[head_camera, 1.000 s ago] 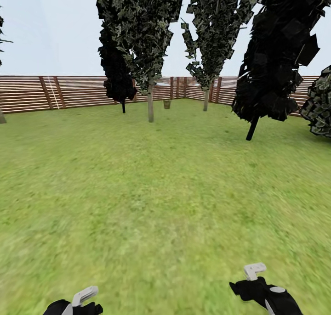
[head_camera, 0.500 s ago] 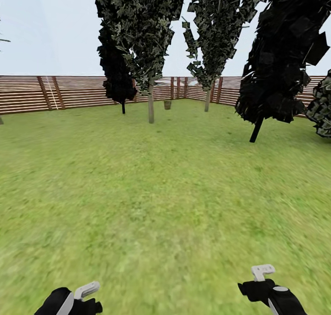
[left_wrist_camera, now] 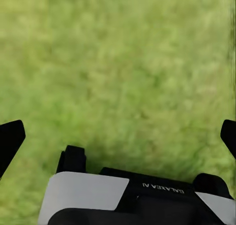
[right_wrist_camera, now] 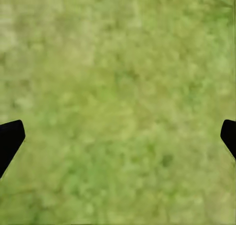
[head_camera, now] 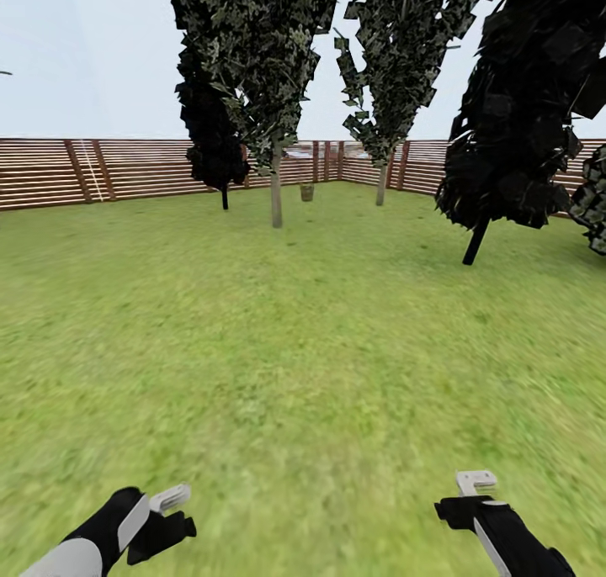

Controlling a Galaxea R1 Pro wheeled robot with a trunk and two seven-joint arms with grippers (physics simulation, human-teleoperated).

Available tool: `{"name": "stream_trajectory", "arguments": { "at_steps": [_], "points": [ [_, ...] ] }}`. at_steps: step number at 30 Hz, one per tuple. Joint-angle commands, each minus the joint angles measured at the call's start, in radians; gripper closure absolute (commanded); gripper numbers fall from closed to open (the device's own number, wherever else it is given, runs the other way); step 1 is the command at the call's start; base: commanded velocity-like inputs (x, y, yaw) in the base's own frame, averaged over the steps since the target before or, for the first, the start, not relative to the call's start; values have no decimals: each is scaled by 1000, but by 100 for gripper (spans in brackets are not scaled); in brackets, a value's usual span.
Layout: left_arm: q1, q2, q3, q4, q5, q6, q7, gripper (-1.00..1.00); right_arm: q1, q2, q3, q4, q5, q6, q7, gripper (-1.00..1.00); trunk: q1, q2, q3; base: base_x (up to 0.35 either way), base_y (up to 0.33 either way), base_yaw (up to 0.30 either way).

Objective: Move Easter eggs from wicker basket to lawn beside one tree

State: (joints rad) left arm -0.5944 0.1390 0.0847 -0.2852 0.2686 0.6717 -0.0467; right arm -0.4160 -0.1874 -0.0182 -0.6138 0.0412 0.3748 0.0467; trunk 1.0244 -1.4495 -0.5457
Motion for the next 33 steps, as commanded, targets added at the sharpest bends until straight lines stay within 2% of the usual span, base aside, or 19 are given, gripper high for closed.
{"name": "stream_trajectory", "arguments": {
  "at_steps": [1, 11, 17, 24, 33],
  "points": [
    [-1, -1, 8, 0, -7, 4, -5, -100, 0, 0, -2, -6, 5, 6, 5, -100, 1, 0, -1, 344, 0, 0],
    [-5, -3, 8, 4, -7, -50, -8, -100, -1, -1, -9, -48, -5, 15, 2, -100, 1, 0, -1, 344, 0, 0],
    [-5, -4, 8, 4, -5, -53, -9, -100, -1, -5, -11, -49, -7, 56, 1, -100, 1, 0, -1, 344, 0, 0],
    [-5, -13, 9, 4, -5, -57, -9, -100, -1, -8, -10, -50, -9, 59, 2, -100, 1, 0, -1, 344, 0, -4],
    [-5, -16, 9, 5, -5, -58, -9, -100, -1, 1, -1, -49, -1, 59, 4, -100, 1, 0, -1, 344, 0, -240]
  ]
}}
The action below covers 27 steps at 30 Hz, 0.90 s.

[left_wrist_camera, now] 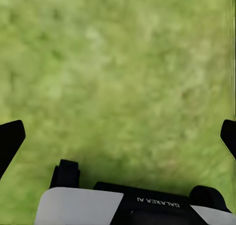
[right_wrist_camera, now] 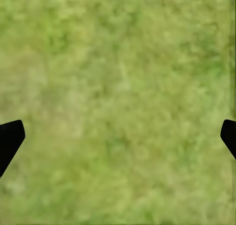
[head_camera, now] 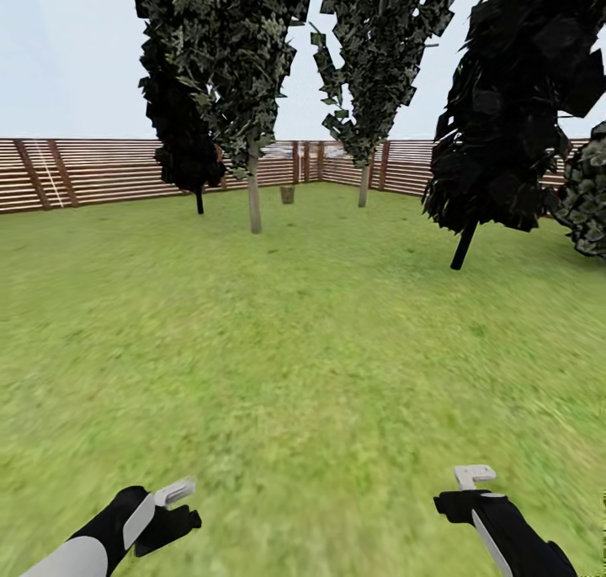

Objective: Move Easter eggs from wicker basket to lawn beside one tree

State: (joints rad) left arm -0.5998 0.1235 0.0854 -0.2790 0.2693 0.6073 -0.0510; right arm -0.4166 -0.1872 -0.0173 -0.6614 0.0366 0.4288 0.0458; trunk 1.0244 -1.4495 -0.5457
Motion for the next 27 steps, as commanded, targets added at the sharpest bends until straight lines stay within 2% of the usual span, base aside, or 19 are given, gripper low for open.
{"name": "stream_trajectory", "arguments": {
  "at_steps": [1, 8, 27],
  "points": [
    [0, -2, 9, -2, -5, 6, -4, -100, -1, 0, -2, -2, 4, 5, 5, -100, 1, 0, -1, 344, 0, -296],
    [0, -8, 10, -2, -6, 5, -4, -100, -1, 0, -2, -2, 5, 7, 5, -100, 1, 0, -1, 344, 0, -235],
    [0, -8, 10, -2, -5, 5, -4, -100, -1, 1, -5, -1, 1, 4, 3, -100, 1, 0, -1, 344, 0, -9]
  ]
}}
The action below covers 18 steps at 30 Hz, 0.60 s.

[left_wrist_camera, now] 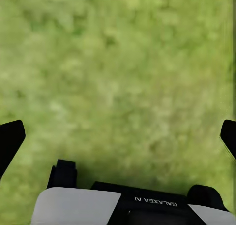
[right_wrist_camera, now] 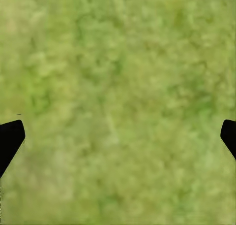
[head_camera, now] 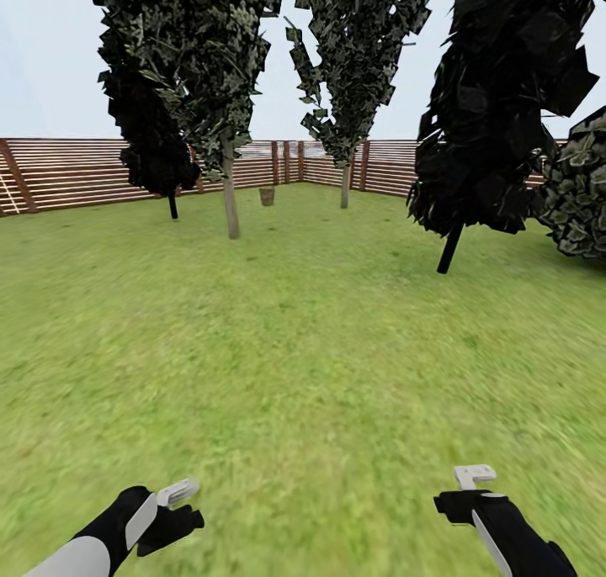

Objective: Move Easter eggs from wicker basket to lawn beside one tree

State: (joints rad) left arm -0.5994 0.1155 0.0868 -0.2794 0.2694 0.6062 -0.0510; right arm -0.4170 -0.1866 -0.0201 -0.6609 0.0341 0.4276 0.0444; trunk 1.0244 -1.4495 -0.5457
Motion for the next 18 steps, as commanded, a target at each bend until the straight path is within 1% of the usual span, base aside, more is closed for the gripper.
{"name": "stream_trajectory", "arguments": {
  "at_steps": [1, 9, 14, 18],
  "points": [
    [0, 0, 8, -1, -6, 6, -4, -100, 0, 0, -4, -2, 2, 4, 5, -100, 1, 0, -1, 344, 0, 0],
    [0, 0, 8, -1, -6, 6, -4, -100, 0, -6, -5, -2, -3, -2, 11, -100, 1, 0, -1, 344, 0, 0],
    [0, 0, 8, -1, -6, 6, -4, -100, 0, -9, -5, -2, -3, -2, 44, -100, 1, 0, -1, 344, 0, 0],
    [0, 0, 8, -1, -6, 6, -4, -100, 0, -6, -6, -2, -2, 0, 47, -100, 1, 0, -1, 344, 0, 0]
  ]
}}
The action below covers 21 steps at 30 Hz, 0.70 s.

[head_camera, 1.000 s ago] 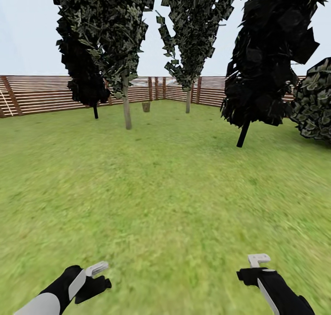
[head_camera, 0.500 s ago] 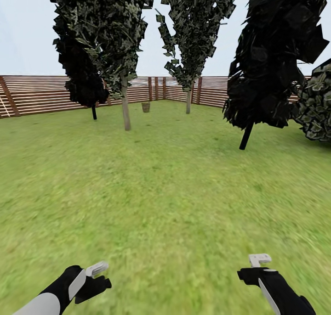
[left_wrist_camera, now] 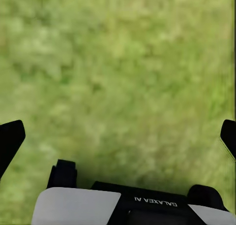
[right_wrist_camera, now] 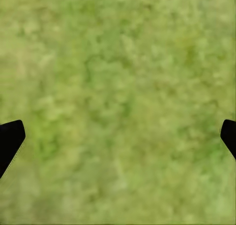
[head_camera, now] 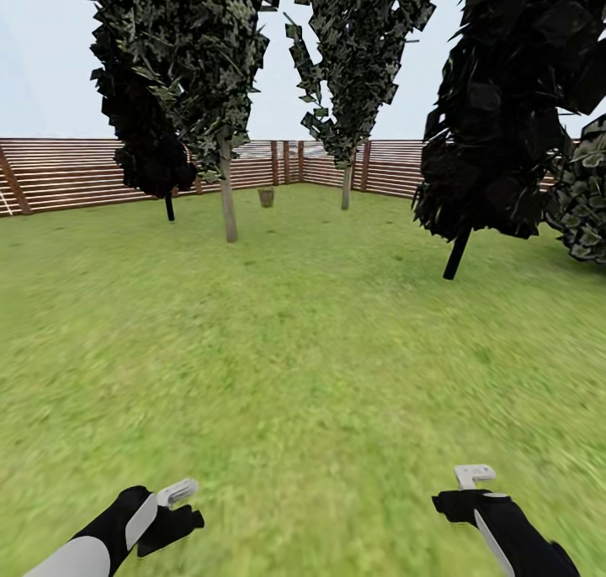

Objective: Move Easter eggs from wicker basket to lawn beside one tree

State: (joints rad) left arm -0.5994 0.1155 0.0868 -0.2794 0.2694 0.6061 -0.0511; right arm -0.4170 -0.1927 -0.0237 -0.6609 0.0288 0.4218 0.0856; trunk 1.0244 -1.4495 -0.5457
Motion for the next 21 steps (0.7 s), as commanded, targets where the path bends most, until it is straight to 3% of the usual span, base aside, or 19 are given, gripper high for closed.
{"name": "stream_trajectory", "arguments": {
  "at_steps": [1, 21],
  "points": [
    [0, 0, 8, -1, -6, 6, -4, -100, 0, 0, -3, -2, 3, 6, 6, -100, 1, 0, -1, 344, 0, 0],
    [0, -13, 8, -1, -6, 6, -4, -100, 0, 1, -5, -2, 3, 5, 6, -100, 1, 0, -1, 344, 0, 0]
  ]
}}
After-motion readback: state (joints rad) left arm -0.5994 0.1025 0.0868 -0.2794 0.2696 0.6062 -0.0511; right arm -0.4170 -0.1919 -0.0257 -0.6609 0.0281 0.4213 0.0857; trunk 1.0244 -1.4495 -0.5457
